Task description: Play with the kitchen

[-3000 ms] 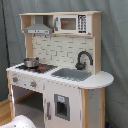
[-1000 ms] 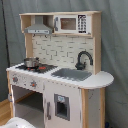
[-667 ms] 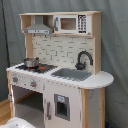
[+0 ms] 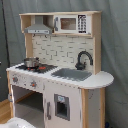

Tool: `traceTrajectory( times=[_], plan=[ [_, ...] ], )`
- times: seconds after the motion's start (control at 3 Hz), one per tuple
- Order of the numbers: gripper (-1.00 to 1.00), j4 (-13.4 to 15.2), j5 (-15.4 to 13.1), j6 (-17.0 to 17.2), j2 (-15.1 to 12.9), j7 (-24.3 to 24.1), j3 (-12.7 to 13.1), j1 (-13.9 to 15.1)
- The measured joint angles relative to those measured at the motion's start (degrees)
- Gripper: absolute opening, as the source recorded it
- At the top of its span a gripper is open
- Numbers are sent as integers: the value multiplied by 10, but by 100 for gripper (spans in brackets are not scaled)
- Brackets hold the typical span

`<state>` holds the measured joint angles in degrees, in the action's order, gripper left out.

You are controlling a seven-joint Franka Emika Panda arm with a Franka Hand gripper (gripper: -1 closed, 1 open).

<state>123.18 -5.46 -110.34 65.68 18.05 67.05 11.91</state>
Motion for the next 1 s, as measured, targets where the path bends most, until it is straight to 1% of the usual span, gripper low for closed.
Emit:
traceTrajectory(
  times=[0.33, 0.67, 1.0],
  plan=[
    [100, 0, 37, 7, -12, 44, -21, 1],
    [100, 0, 76, 7, -36, 92, -33, 5],
    [100, -1, 106, 3, -72, 129, -34, 10]
  ],
)
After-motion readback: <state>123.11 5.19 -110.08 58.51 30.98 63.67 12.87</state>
